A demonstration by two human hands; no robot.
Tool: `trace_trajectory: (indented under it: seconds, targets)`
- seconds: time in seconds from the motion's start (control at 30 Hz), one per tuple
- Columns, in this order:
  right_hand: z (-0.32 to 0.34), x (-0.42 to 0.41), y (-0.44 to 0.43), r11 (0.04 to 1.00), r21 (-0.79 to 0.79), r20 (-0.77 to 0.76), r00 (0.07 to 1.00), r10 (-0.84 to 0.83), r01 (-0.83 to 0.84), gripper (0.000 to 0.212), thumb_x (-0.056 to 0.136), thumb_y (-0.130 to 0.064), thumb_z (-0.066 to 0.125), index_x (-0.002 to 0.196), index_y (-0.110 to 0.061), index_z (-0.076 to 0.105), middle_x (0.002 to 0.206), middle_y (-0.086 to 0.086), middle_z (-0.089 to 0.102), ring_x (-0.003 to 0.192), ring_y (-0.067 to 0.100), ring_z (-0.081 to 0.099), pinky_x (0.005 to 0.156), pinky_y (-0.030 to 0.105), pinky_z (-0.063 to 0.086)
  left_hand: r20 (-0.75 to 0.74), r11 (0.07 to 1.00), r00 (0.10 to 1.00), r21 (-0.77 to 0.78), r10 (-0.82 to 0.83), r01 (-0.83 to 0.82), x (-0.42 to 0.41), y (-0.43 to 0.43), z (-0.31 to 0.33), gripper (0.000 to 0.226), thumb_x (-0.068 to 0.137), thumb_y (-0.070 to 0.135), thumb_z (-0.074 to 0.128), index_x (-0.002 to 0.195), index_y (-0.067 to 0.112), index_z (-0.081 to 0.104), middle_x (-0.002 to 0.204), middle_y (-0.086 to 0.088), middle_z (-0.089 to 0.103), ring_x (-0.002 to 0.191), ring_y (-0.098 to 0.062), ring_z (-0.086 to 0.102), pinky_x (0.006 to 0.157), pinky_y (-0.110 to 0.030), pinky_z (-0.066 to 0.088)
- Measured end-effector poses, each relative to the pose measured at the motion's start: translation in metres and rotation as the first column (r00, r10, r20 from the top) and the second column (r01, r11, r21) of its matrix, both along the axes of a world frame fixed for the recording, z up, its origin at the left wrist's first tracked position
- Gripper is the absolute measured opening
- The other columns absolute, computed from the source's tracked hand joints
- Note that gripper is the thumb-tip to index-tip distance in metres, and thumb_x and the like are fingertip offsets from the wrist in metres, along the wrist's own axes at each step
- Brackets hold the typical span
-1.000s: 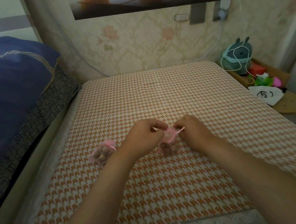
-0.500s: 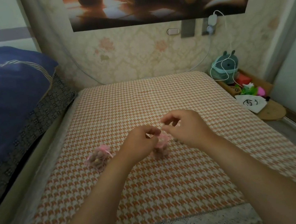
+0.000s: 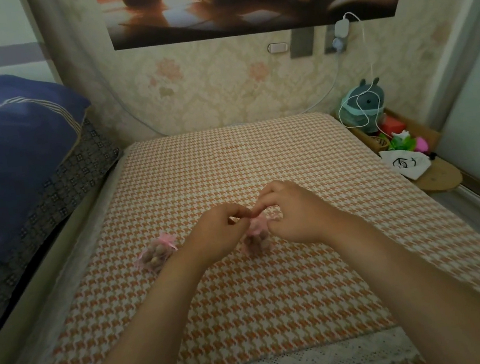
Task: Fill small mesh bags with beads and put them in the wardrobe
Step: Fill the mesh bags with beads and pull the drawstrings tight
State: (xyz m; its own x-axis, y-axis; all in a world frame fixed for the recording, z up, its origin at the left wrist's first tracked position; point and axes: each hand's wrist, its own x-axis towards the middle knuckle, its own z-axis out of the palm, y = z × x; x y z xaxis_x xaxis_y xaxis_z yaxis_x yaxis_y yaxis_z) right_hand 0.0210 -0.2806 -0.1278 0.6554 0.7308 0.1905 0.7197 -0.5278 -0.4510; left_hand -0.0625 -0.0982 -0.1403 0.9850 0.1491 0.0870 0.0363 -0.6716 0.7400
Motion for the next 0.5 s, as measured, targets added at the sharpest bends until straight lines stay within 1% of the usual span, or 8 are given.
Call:
trace_trajectory:
  seconds: [0.07,0.13,0.17,0.23,0.27,0.3,0.4,0.5]
  targets:
    - [0.0,0.0,-0.001,1.0,-0.001,-0.072,0.997,0.004,-0.004,0.016,0.085,-0.043,0.065,0.099,-0.042,0.074,0.113,-0.023,0.062,0.108,0.002,0.057,0.096,0.034,0.051,0.004,1.0,1.0,0.022,-0.017,0.017,-0.001,0.001,0.0,0.02,0.093,0.03,0.057,0.102,0.038,0.073,0.098,0.021,0.07,0.081,0.008,0.063,0.069,-0.022,0.051]
    - [0.0,0.0,-0.002,0.999,0.05,-0.17,0.985,-0.012,0.021,0.017,0.08,-0.05,0.061,0.094,-0.049,0.071,0.106,-0.025,0.066,0.099,-0.003,0.061,0.087,0.031,0.055,0.011,1.0,1.0,0.018,-0.012,0.012,-0.001,0.0,0.0,0.019,0.093,0.031,0.058,0.104,0.038,0.072,0.101,0.021,0.069,0.083,0.011,0.062,0.07,-0.021,0.051]
    - [0.0,0.003,-0.004,0.994,0.091,-0.189,0.981,-0.034,0.052,0.017,0.082,-0.044,0.061,0.096,-0.05,0.069,0.107,-0.025,0.066,0.096,-0.004,0.062,0.083,0.028,0.055,0.015,1.0,1.0,0.005,-0.003,0.003,-0.001,-0.001,-0.001,0.019,0.093,0.03,0.059,0.106,0.038,0.071,0.103,0.021,0.069,0.083,0.011,0.062,0.069,-0.019,0.05]
    - [-0.005,0.014,-0.01,0.978,0.154,-0.166,0.979,-0.115,0.141,0.028,0.091,-0.021,0.061,0.102,-0.046,0.067,0.11,-0.023,0.066,0.084,-0.005,0.065,0.069,0.019,0.055,0.014,1.0,1.0,-0.014,0.011,-0.011,0.0,-0.004,-0.001,0.019,0.092,0.029,0.059,0.106,0.039,0.069,0.103,0.019,0.07,0.082,0.011,0.062,0.066,-0.014,0.047]
    - [-0.009,0.021,-0.015,0.968,0.16,-0.16,0.972,-0.169,0.195,0.031,0.093,-0.015,0.06,0.103,-0.044,0.067,0.11,-0.021,0.066,0.078,-0.005,0.066,0.061,0.015,0.053,0.01,1.0,1.0,-0.019,0.015,-0.014,0.0,-0.005,-0.001,0.019,0.092,0.028,0.059,0.105,0.039,0.069,0.102,0.017,0.07,0.081,0.01,0.063,0.063,-0.012,0.047]
    - [-0.014,0.027,-0.021,0.959,0.138,-0.155,0.962,-0.226,0.247,0.03,0.094,-0.013,0.06,0.104,-0.04,0.067,0.111,-0.018,0.067,0.076,-0.003,0.066,0.059,0.013,0.051,0.008,1.0,1.0,-0.023,0.017,-0.016,0.0,-0.006,-0.001,0.019,0.093,0.028,0.059,0.105,0.038,0.069,0.1,0.016,0.071,0.08,0.01,0.063,0.06,-0.009,0.046]
    - [-0.034,0.04,-0.032,0.941,-0.041,-0.134,0.932,-0.337,0.335,0.026,0.094,-0.017,0.064,0.115,-0.032,0.069,0.118,-0.008,0.068,0.095,0.006,0.061,0.078,0.023,0.05,0.027,0.998,0.999,-0.054,0.038,-0.036,0.002,-0.009,-0.001,0.017,0.095,0.026,0.059,0.102,0.036,0.07,0.095,0.02,0.068,0.074,0.012,0.061,0.053,-0.006,0.043]
    - [-0.048,0.042,-0.032,0.939,-0.116,-0.157,0.927,-0.339,0.324,0.03,0.094,-0.026,0.063,0.123,-0.028,0.067,0.121,-0.004,0.067,0.096,0.011,0.059,0.08,0.027,0.049,0.038,0.996,0.996,-0.045,0.082,-0.081,0.006,-0.009,-0.002,0.015,0.095,0.026,0.061,0.096,0.037,0.072,0.098,0.023,0.068,0.076,0.01,0.061,0.062,-0.011,0.045]
